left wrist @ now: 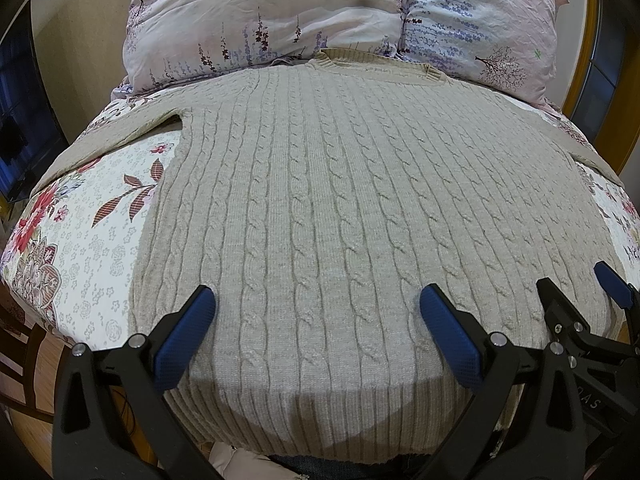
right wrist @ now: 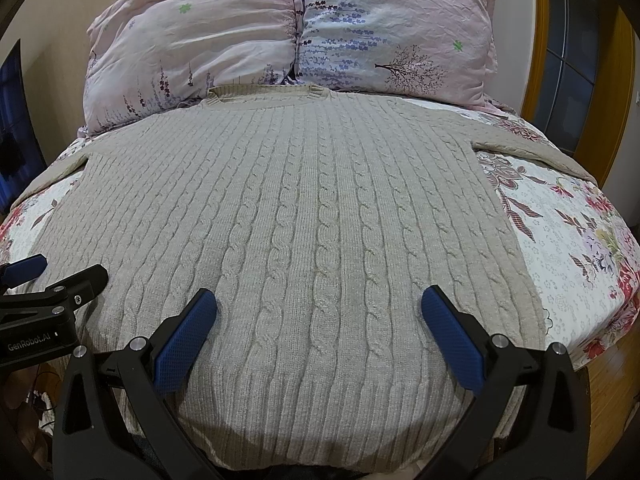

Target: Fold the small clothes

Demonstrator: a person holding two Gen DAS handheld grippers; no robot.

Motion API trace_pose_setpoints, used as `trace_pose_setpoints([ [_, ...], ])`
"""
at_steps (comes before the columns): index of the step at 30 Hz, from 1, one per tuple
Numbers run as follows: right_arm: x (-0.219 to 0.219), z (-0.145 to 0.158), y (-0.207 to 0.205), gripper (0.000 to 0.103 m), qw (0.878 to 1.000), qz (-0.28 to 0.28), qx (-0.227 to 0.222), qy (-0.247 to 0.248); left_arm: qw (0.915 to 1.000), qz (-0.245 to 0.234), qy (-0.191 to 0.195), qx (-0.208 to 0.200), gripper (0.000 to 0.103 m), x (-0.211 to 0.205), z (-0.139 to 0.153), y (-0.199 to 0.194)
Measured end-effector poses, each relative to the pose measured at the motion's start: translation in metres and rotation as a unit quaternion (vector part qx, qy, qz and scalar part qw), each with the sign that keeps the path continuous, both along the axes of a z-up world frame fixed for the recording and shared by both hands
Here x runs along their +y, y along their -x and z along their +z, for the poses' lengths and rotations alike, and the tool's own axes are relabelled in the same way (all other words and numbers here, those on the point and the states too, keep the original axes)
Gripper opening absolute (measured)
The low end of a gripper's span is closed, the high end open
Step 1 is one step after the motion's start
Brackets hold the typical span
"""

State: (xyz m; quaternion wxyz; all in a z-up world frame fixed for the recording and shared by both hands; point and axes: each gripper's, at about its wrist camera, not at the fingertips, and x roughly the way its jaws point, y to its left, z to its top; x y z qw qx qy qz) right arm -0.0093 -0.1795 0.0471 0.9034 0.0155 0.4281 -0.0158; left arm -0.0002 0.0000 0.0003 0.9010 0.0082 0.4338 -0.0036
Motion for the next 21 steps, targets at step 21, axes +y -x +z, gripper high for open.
trace_pose_setpoints([
  [21,0.0000,-0.0009,-0.0009,0.102,1.000,0.007,-0.002,-0.002,1.0000,-0.002,-0.001,0.005,0.101,0.0001,0.0000,-0.0005],
])
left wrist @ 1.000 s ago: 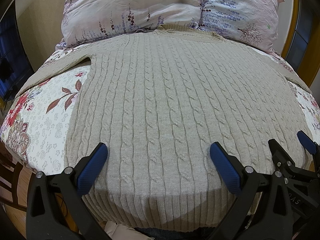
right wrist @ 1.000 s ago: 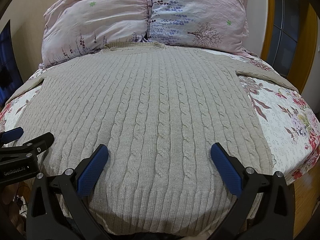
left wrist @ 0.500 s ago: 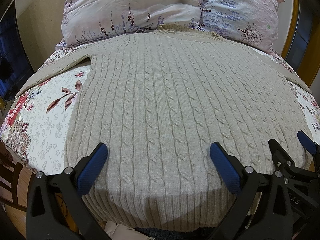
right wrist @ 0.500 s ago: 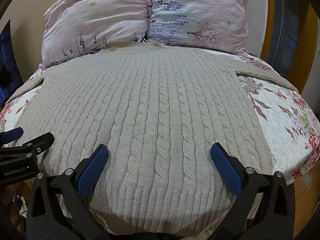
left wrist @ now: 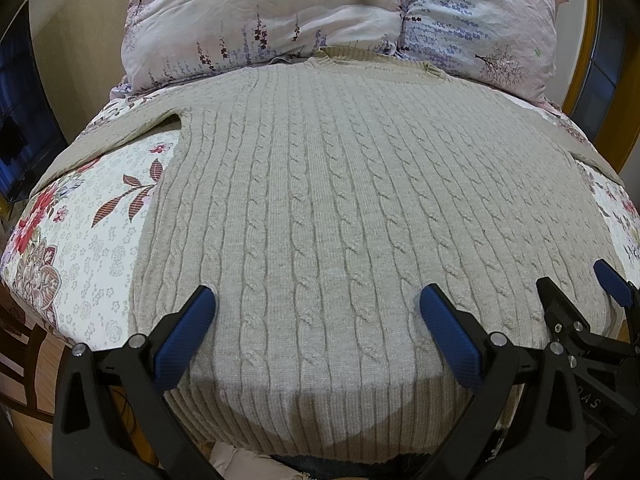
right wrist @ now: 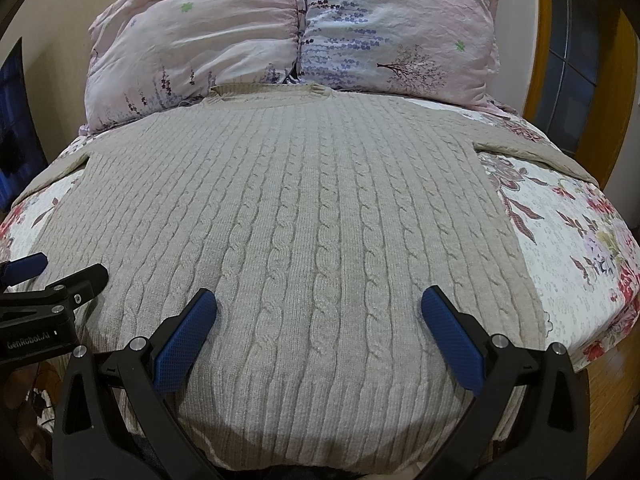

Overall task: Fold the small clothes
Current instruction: 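Grasp the sweater sleeve cuff with the right gripper and lift it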

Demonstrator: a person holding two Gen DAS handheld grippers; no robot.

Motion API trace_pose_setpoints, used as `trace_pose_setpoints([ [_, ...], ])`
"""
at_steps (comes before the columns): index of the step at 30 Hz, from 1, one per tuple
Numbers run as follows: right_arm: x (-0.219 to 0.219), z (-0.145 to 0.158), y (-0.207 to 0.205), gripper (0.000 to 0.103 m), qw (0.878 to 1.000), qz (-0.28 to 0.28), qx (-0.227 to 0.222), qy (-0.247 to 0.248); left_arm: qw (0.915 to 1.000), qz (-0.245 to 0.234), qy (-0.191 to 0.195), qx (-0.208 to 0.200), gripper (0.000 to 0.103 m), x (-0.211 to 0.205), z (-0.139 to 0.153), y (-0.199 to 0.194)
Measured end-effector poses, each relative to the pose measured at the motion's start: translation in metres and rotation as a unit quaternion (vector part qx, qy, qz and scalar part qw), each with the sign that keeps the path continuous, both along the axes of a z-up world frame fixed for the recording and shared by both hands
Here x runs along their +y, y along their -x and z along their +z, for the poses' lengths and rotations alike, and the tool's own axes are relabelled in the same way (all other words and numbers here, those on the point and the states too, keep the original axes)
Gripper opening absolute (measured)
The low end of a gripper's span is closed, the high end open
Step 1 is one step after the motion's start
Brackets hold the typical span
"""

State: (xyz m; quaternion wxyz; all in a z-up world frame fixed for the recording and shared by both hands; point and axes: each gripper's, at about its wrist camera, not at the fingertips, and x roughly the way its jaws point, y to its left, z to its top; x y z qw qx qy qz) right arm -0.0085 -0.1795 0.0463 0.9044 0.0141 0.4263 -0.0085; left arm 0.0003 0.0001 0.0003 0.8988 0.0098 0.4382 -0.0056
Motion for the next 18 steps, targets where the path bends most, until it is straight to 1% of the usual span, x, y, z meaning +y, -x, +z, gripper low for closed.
trace_pose_setpoints([
  [4,-0.002,0.001,-0.002,0.102,1.000,0.012,-0.005,-0.003,0.9999,-0.006,0.000,0.011,0.101,0.000,0.002,-0.004],
  [8,-0.009,-0.002,-0.001,0.102,0.999,0.039,-0.027,-0.018,0.9997,-0.009,-0.002,0.024,0.101,-0.001,0.003,-0.010],
  [10,-0.011,-0.001,-0.004,0.102,0.998,0.045,-0.025,-0.022,0.9994,-0.013,-0.005,0.031,0.101,-0.001,0.004,-0.015],
  [12,-0.020,0.004,-0.012,0.102,0.998,0.045,-0.024,-0.044,0.9993,-0.015,-0.006,0.034,0.101,-0.001,0.005,-0.018],
  [15,-0.050,0.014,-0.029,0.102,0.995,0.019,-0.037,-0.087,0.9993,-0.012,-0.011,0.033,0.101,0.003,0.010,-0.028],
  [17,-0.078,0.021,-0.043,0.102,0.993,-0.015,-0.050,-0.102,0.9996,-0.006,-0.013,0.023,0.101,0.006,0.016,-0.036],
  [18,-0.091,0.026,-0.050,0.102,0.993,-0.033,-0.054,-0.101,0.9998,0.000,-0.015,0.013,0.101,0.009,0.020,-0.041],
])
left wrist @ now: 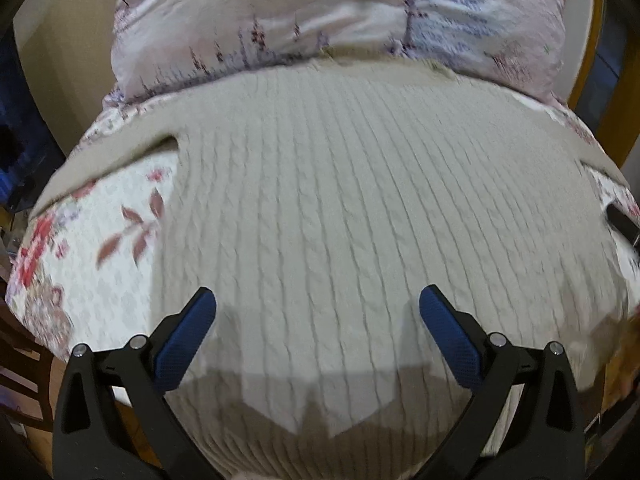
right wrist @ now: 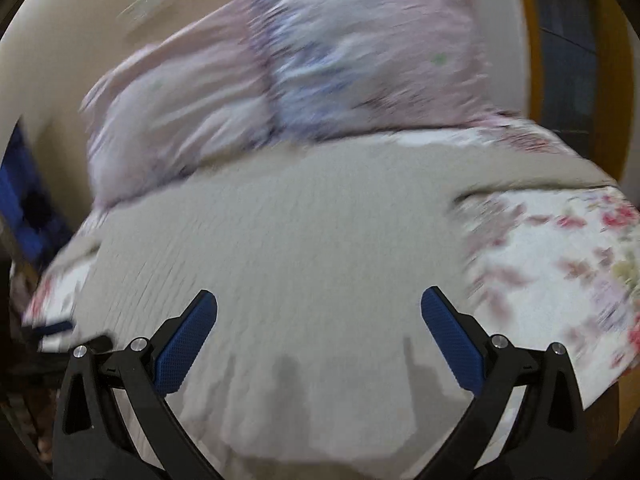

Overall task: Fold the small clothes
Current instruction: 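Grasp the sweater sleeve cuff with the right gripper and lift it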

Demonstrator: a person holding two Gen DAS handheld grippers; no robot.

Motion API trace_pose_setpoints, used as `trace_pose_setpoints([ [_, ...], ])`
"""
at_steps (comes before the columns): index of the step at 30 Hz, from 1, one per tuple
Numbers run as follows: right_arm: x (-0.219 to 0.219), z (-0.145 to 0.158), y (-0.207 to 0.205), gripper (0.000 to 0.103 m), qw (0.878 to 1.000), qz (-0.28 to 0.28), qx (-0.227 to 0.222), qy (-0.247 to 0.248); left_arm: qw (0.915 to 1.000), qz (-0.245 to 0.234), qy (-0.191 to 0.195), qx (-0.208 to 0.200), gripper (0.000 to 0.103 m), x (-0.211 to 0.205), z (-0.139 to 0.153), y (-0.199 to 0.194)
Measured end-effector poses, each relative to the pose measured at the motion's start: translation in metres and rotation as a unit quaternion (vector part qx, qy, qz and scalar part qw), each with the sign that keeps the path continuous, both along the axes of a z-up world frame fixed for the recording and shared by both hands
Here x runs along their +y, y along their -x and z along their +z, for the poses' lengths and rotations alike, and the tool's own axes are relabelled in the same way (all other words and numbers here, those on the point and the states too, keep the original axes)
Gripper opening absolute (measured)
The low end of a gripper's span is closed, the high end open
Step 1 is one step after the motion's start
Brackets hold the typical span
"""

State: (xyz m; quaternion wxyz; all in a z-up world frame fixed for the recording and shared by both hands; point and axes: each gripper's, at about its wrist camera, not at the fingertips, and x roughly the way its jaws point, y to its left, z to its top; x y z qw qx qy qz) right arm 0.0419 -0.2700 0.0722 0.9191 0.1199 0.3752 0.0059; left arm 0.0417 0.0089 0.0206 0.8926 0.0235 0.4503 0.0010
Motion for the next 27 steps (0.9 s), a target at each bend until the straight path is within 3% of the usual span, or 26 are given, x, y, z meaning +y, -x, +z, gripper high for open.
trace_pose_setpoints([
  [3,-0.048,0.012,-0.027,0.102,0.998,-0.056,0.004,-0.011,0.9997,0.014,-0.013,-0.016,0.101,0.005,0.012,-0.016],
  [6,-0.098,0.013,-0.054,0.101,0.993,-0.104,0.024,-0.052,0.9992,0.019,-0.020,-0.030,0.101,0.010,0.027,-0.035],
  [8,-0.133,0.008,-0.073,0.087,0.986,-0.141,0.047,-0.082,0.9985,0.019,-0.031,-0.041,0.101,0.011,0.037,-0.048],
  [10,-0.172,-0.002,-0.088,0.068,0.971,-0.189,0.073,-0.126,0.9981,0.015,-0.036,-0.048,0.101,0.012,0.046,-0.061],
  [13,-0.215,-0.022,-0.095,0.059,0.942,-0.243,0.092,-0.211,0.9986,-0.004,-0.012,-0.051,0.101,0.013,0.052,-0.077],
  [16,-0.241,-0.042,-0.098,0.057,0.916,-0.278,0.104,-0.269,0.9980,-0.016,0.019,-0.059,0.101,0.015,0.055,-0.093],
  [23,-0.262,-0.065,-0.107,0.051,0.891,-0.339,0.128,-0.275,0.9978,-0.030,0.029,-0.051,0.101,0.008,0.048,-0.123],
  [27,-0.275,-0.074,-0.111,0.041,0.883,-0.362,0.123,-0.274,0.9979,-0.030,0.039,-0.042,0.101,0.011,0.039,-0.132],
])
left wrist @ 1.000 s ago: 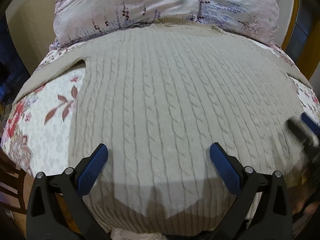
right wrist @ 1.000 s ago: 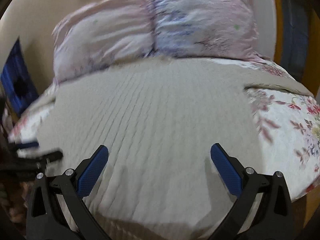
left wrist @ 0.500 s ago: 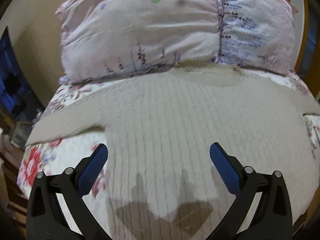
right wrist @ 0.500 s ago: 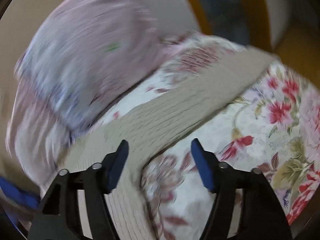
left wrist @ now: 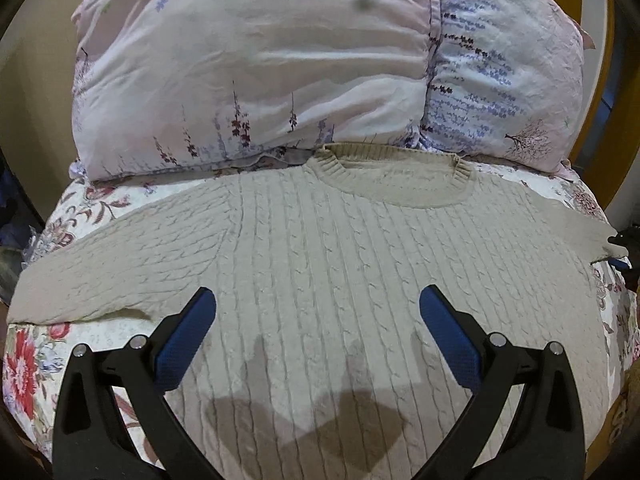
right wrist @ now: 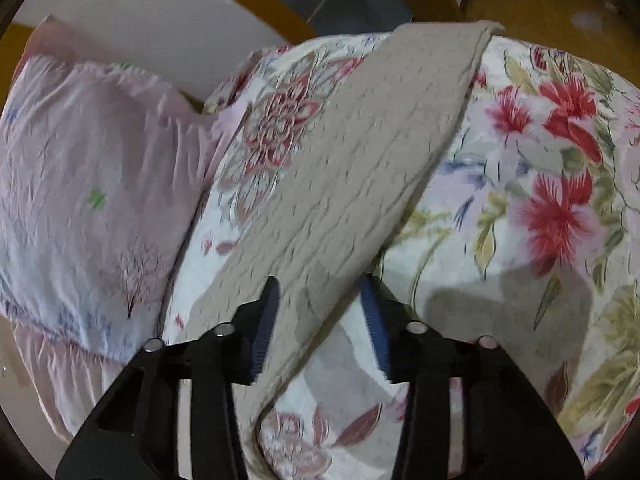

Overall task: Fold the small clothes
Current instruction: 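Grasp the sweater sleeve cuff with the right gripper and lift it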

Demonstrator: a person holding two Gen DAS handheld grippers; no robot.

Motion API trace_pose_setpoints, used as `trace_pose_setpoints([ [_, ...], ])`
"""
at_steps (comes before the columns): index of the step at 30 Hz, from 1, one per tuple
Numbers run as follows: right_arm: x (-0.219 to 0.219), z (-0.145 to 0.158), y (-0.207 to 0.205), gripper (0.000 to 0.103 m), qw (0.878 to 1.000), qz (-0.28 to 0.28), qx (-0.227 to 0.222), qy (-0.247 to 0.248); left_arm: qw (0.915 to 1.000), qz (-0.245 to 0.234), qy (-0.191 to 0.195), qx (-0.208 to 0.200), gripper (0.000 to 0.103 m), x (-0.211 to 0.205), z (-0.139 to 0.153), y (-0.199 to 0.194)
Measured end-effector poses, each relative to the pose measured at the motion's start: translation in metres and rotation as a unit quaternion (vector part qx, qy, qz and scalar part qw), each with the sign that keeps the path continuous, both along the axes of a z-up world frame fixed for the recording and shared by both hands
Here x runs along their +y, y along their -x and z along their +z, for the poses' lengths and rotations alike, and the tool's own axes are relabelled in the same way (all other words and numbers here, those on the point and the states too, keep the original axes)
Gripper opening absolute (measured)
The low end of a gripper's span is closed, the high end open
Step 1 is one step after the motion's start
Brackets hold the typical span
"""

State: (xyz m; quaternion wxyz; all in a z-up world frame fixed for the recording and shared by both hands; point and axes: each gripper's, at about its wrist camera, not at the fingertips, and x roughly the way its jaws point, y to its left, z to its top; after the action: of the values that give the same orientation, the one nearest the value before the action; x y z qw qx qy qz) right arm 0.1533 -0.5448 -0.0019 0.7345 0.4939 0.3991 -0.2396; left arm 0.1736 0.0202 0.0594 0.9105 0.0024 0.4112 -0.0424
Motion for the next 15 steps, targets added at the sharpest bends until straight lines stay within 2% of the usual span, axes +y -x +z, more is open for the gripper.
trace_pose_setpoints([
  [9,-0.021,-0.008,0.006,0.024,0.999,-0.038,-0.017,0.013,0.9975,-0.001,0.068,0.020,0.101,0.014,-0.015,-0.012],
  [12,-0.021,-0.006,0.004,0.020,0.999,-0.040,-0.005,0.036,0.9970,-0.003,0.076,0.015,0.101,0.017,-0.016,-0.013],
  [15,-0.017,-0.001,-0.004,0.011,0.996,-0.024,0.010,0.080,0.9969,-0.002,0.077,0.018,0.101,0.018,-0.018,-0.016],
])
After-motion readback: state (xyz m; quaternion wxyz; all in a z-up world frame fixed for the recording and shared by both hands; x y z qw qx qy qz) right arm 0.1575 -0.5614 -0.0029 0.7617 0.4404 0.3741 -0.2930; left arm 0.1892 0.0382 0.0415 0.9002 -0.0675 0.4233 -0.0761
